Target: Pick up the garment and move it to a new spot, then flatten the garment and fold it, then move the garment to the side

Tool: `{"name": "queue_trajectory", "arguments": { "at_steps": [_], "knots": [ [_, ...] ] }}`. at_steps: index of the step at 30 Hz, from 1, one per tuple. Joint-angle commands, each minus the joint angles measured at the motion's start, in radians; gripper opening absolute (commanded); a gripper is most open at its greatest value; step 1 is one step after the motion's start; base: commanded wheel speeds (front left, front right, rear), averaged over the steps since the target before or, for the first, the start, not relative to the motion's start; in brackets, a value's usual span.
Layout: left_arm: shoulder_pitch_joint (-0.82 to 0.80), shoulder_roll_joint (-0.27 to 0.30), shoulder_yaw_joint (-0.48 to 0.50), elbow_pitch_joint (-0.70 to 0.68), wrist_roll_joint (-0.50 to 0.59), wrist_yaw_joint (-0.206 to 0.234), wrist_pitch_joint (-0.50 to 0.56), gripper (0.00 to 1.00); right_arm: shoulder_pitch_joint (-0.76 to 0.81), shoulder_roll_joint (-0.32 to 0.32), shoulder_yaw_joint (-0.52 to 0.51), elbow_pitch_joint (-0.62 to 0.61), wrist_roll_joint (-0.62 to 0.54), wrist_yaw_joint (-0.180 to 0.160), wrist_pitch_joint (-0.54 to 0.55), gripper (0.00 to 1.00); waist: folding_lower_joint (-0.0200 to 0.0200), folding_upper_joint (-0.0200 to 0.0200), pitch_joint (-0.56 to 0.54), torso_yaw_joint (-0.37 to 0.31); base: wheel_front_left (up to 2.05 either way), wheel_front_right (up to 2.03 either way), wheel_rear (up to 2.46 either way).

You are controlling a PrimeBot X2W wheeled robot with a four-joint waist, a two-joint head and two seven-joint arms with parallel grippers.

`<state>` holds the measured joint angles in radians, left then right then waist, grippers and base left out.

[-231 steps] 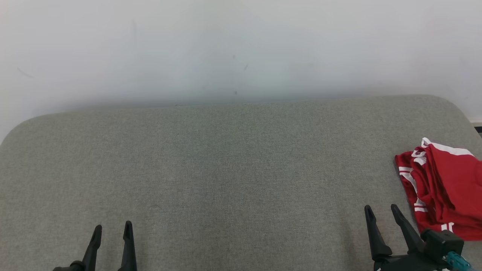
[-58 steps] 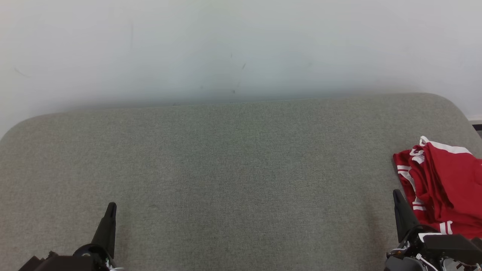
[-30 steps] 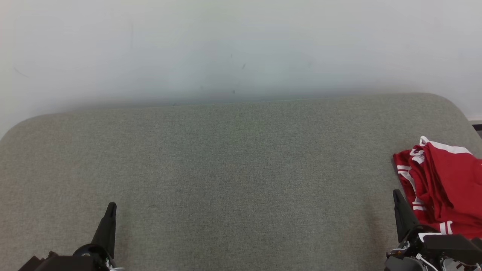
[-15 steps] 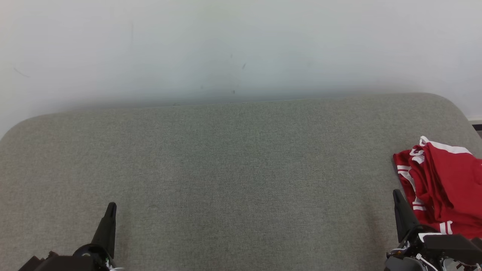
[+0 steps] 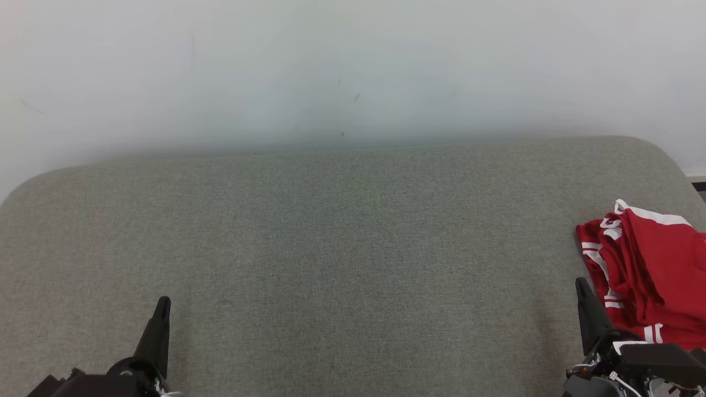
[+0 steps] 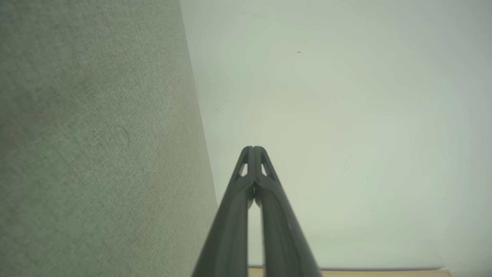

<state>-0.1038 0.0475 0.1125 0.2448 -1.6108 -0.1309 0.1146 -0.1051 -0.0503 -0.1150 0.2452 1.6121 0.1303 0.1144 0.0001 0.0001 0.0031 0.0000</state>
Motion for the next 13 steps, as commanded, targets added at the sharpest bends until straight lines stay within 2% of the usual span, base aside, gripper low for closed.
{"name": "queue_trajectory", "arguments": {
  "at_steps": [1, 13],
  "knots": [
    [-0.011, 0.005, 0.003, 0.002, -0.005, 0.000, 0.002, 0.00, -0.007, 0.002, -0.001, -0.002, 0.001, 0.001, 0.002, 0.00, -0.0001, -0.0001, 0.000, 0.000, 0.00, 0.00, 0.00],
    [-0.011, 0.005, 0.003, 0.002, -0.005, 0.000, 0.002, 0.00, -0.007, 0.002, -0.001, -0.002, 0.002, 0.001, 0.002, 0.00, -0.0001, -0.0001, 0.000, 0.000, 0.00, 0.00, 0.00]
  ]
}}
